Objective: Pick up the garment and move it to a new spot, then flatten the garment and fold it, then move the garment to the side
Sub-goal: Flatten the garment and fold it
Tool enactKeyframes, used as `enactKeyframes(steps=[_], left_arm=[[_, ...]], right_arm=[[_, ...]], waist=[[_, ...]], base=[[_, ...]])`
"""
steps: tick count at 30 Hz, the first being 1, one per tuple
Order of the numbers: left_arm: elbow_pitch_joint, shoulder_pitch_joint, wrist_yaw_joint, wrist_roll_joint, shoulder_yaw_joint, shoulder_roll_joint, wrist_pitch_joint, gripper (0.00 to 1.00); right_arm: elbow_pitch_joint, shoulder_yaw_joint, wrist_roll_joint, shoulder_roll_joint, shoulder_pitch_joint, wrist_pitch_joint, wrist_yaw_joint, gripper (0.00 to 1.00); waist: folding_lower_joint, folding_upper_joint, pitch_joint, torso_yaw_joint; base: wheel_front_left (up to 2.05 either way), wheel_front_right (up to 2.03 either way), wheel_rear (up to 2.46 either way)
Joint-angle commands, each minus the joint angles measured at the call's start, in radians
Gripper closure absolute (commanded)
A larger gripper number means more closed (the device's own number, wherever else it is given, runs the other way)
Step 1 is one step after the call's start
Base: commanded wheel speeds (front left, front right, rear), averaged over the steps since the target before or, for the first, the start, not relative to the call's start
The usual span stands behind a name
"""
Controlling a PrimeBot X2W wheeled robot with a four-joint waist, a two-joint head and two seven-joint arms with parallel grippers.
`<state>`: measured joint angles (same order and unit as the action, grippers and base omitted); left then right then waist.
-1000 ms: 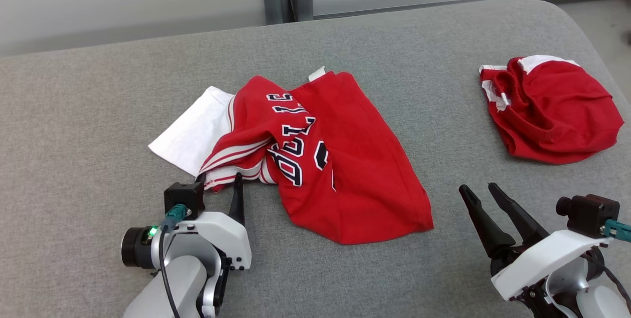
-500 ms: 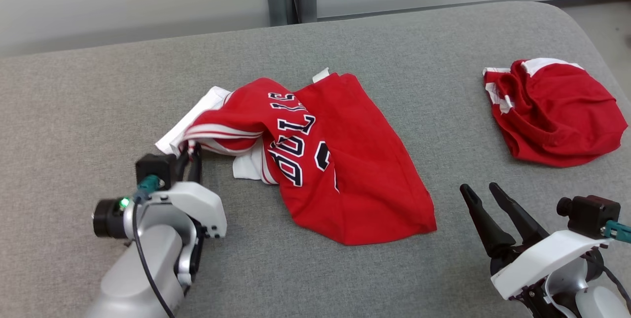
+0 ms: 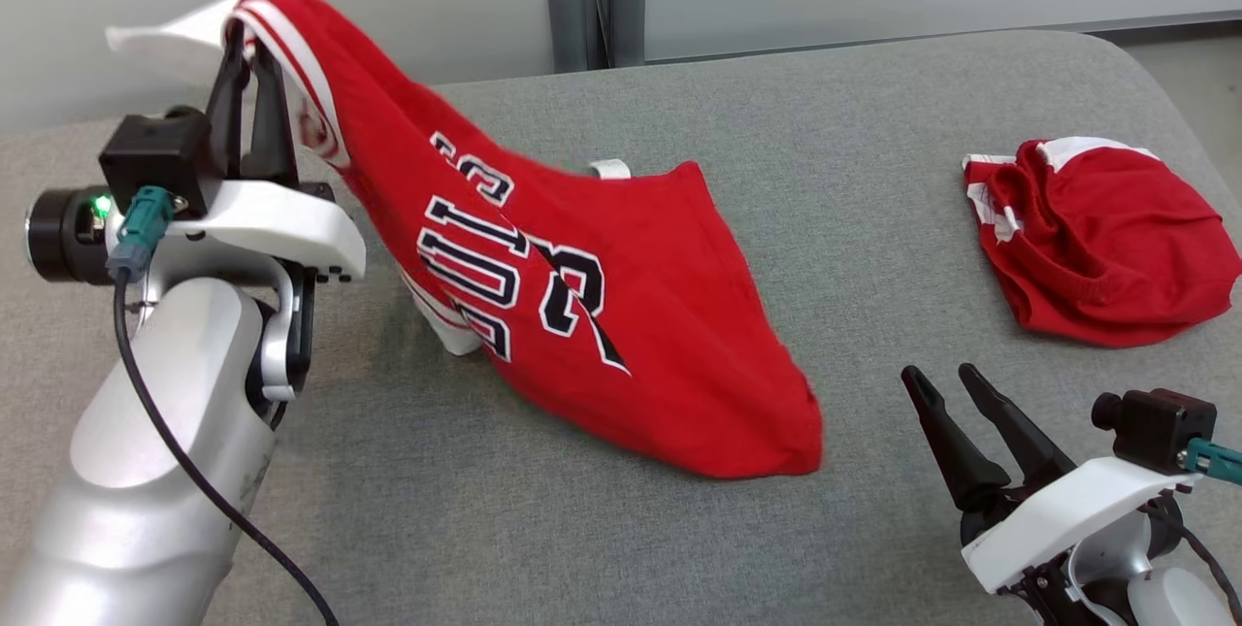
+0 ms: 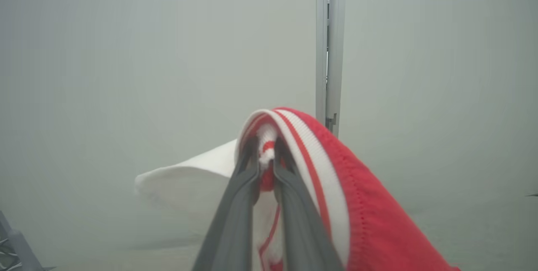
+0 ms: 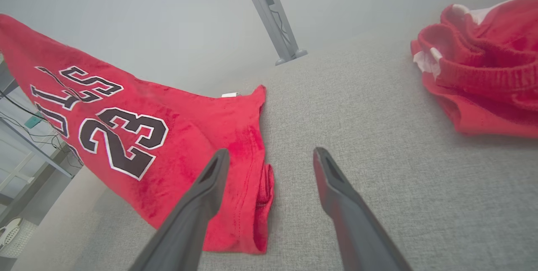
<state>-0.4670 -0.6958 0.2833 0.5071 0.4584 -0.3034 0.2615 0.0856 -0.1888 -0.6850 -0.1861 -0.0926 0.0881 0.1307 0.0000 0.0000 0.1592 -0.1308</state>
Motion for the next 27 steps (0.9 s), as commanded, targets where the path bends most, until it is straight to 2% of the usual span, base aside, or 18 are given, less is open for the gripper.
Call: enactKeyframes(steps=[1,7,12,19,27], left_arm=[[0.043,-0.017,0.010,-0.014,-0.018,-0.006,0.004,1.00],[0.128,-0.034,0.022,-0.044,-0.010,0.027,0.004,1.00],[0.125,-0.047,0.001,-0.053,0.046,0.096,0.003,1.00],[-0.045,-0.019,-0.066,-0.025,0.148,0.200,-0.018,1.00],[-0.260,-0.010,-0.156,0.018,0.271,0.247,-0.022,1.00]], right_arm=[[0.000,0.004,0.002,-0.003,0.006,0.003,0.000,0.00],[-0.008,0.003,0.003,-0.004,0.011,0.009,0.000,0.00],[-0.012,-0.009,-0.002,0.000,0.002,0.016,0.000,0.00],[-0.010,-0.026,-0.011,0.000,-0.009,0.013,0.000,0.00],[0.000,-0.044,-0.021,0.005,-0.025,0.001,0.000,0.00]], waist=[[0.0000,0.0000,-0.004,-0.001],[0.0000,0.0000,-0.012,-0.005],[0.0000,0.0000,-0.011,-0.020],[0.0000,0.0000,0.007,-0.065],[0.0000,0.0000,0.045,-0.109]], base=[[0.00,0.00,0.00],[0.00,0.00,0.00],[0.00,0.00,0.00],[0.00,0.00,0.00],[0.00,0.00,0.00]])
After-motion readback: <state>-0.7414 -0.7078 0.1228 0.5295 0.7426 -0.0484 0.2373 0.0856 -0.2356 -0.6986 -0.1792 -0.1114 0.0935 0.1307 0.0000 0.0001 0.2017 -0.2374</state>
